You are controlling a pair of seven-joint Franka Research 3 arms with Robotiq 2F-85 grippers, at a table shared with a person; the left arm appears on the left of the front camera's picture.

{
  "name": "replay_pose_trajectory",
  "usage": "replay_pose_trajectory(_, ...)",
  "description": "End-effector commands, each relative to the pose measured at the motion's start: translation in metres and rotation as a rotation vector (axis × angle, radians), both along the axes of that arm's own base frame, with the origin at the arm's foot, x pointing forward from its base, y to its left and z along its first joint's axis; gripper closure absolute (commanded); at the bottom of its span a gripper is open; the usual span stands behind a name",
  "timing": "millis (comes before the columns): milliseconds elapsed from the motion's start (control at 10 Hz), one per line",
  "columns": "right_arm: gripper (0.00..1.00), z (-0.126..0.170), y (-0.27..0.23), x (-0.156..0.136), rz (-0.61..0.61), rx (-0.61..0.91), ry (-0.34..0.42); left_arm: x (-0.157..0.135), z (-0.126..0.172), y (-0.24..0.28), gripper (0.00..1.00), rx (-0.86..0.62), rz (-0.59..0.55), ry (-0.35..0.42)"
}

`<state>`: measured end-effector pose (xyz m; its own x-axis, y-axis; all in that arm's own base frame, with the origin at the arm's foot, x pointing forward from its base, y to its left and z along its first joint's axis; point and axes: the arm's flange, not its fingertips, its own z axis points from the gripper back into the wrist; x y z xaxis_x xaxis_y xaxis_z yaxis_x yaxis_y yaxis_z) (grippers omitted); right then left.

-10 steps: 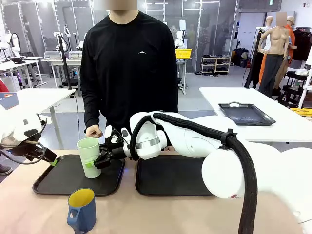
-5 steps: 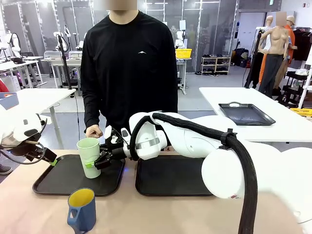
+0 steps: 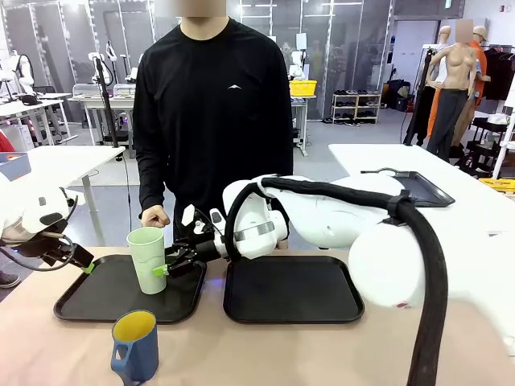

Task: Sort and store the cups by type.
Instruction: Place the picked Reusable plastic cup into the Flat Tray indicated by the person.

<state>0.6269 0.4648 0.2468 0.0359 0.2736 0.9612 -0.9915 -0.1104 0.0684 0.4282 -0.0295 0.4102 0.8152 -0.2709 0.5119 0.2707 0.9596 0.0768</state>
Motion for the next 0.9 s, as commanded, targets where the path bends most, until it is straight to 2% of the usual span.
replay_pose_trajectory(0, 0.00, 0.013, -0.034, -0.020, -0.022, -0.001, 0.041, 0.000, 0.000, 0.002, 0.00, -0.005, 0.002, 0.003)
replay_pose_trajectory(400, 0.00, 0.019, -0.068, -0.030, -0.055, 0.023, 0.036, 0.000, 0.000, 0.002, 0.00, -0.005, 0.002, 0.003)
replay_pose_trajectory(500, 0.00, 0.013, -0.052, -0.006, -0.054, -0.015, 0.044, 0.000, 0.000, 0.002, 0.00, -0.005, 0.002, 0.003)
replay_pose_trajectory(800, 0.00, 0.013, -0.052, -0.006, -0.054, -0.015, 0.044, 0.000, 0.000, 0.002, 0.00, -0.005, 0.002, 0.003)
